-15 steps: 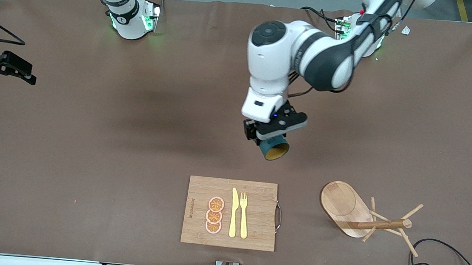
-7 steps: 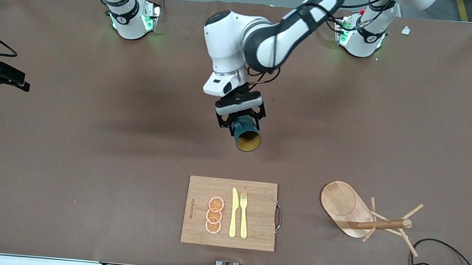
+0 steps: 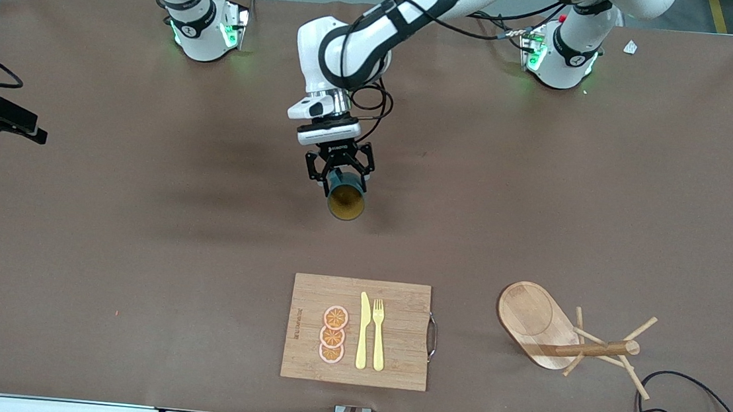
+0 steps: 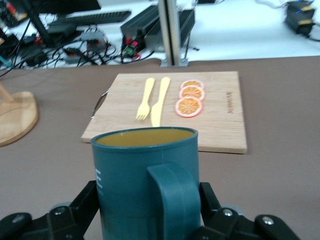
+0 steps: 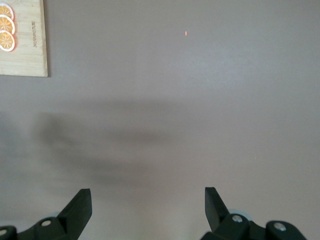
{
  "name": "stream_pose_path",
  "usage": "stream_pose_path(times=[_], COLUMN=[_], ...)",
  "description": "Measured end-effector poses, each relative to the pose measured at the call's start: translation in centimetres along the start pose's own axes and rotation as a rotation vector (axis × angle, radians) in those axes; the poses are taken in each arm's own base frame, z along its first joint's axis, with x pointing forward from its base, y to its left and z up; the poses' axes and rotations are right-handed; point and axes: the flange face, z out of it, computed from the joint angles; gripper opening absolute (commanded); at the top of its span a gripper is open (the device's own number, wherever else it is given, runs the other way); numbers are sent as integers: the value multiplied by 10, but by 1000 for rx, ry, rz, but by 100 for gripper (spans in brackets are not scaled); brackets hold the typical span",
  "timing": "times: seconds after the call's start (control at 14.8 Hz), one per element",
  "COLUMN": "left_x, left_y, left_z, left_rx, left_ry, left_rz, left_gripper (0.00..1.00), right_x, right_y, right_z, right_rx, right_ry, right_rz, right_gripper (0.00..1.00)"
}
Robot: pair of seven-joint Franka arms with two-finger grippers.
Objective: Transfer cup from left to right arm and place
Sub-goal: 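Carry the teal mug with the left gripper to the table middle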
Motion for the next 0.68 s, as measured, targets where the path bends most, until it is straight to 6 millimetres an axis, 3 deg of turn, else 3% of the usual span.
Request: stream_pose_path(times=[0.41,0.68], left_x=[-100,-122], left_y=[17,20], left_z=[29,45], left_rx=[-119,-215], left_ry=[203,349], left_rz=[27,33], left_gripper=[64,64], right_x=[3,10], right_y=[2,-17], right_z=[-2,11], right_rx=[-63,-72], right_ry=[22,1], right_rz=[31,33], right_gripper=[100,100])
